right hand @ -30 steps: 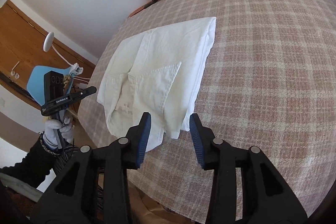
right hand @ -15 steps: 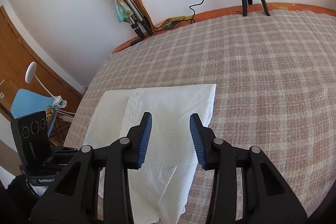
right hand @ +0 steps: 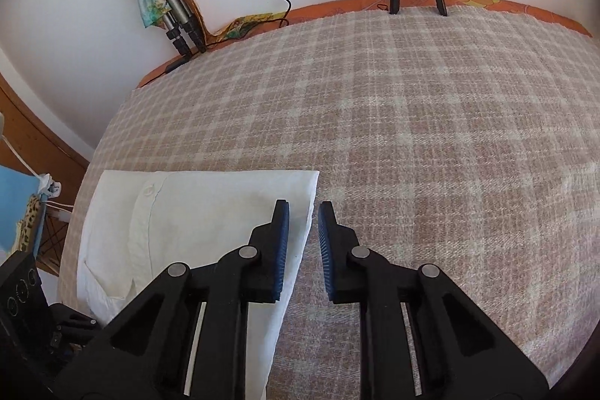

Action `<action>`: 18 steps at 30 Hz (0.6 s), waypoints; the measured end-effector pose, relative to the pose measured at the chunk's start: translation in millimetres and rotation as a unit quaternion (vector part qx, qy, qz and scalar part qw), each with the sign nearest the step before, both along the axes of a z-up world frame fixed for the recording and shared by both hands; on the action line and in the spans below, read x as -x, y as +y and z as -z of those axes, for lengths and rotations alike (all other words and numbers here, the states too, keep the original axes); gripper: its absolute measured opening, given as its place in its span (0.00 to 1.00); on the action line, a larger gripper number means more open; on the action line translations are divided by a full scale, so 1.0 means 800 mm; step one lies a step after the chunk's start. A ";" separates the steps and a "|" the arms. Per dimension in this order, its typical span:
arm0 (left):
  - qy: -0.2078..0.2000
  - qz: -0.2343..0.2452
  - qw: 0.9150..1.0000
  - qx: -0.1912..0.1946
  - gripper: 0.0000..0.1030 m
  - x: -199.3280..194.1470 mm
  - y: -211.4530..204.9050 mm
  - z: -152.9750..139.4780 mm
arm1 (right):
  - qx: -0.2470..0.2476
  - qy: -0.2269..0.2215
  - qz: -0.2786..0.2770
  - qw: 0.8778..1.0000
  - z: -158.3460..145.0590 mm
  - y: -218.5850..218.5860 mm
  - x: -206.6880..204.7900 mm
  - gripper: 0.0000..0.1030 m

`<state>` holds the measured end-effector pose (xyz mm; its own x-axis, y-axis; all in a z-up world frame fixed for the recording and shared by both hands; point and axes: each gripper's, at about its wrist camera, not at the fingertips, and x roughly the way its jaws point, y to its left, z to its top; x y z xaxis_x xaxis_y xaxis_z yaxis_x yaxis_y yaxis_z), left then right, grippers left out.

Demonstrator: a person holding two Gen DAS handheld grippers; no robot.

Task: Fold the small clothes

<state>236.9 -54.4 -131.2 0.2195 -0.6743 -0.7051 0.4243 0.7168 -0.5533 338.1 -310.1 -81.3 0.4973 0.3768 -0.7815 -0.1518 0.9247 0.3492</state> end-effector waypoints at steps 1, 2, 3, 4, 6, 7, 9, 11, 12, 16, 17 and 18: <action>-0.012 0.001 1.000 0.007 0.05 0.006 0.006 -0.011 | -0.017 0.001 0.001 1.000 -0.004 -0.007 0.003 0.19; -0.031 -0.003 0.999 0.010 0.07 0.011 0.012 -0.023 | -0.027 0.001 -0.001 1.000 -0.008 -0.012 0.008 0.20; -0.048 -0.010 0.999 0.011 0.12 0.013 0.019 -0.036 | -0.030 0.000 -0.001 1.000 -0.011 -0.017 0.014 0.28; -0.060 -0.021 0.998 0.014 0.18 0.013 0.030 -0.046 | -0.030 0.000 0.002 1.000 -0.013 -0.021 0.019 0.35; -0.068 -0.057 0.996 0.031 0.23 0.001 0.056 -0.057 | -0.051 0.004 0.010 0.999 -0.014 -0.030 0.030 0.60; -0.068 -0.081 0.994 0.038 0.24 -0.005 0.072 -0.060 | -0.067 0.009 0.011 0.998 -0.013 -0.034 0.036 0.60; -0.065 -0.125 0.989 0.043 0.24 -0.018 0.102 -0.060 | -0.084 0.012 0.019 0.996 -0.013 -0.041 0.049 0.60; -0.067 -0.157 0.984 0.046 0.24 -0.034 0.122 -0.058 | -0.089 0.003 0.018 0.996 -0.015 -0.038 0.060 0.60; -0.069 -0.173 0.982 0.042 0.24 -0.044 0.127 -0.057 | -0.085 -0.002 0.014 0.996 -0.017 -0.035 0.064 0.60; -0.071 -0.211 0.974 0.038 0.24 -0.075 0.131 -0.051 | -0.022 -0.043 -0.011 0.999 -0.030 -0.001 0.064 0.59; -0.075 -0.212 0.974 0.028 0.24 -0.082 0.127 -0.050 | -0.012 -0.048 -0.019 0.999 -0.033 0.010 0.061 0.56; -0.082 -0.211 0.974 0.012 0.24 -0.086 0.125 -0.050 | -0.002 -0.054 -0.028 0.998 -0.036 0.021 0.056 0.53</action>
<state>306.0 45.4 -91.3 0.5898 -0.5152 -0.6219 0.1785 0.8342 -0.5218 293.2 -293.2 -52.6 0.5560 0.4101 -0.7230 -0.2405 0.9120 0.3323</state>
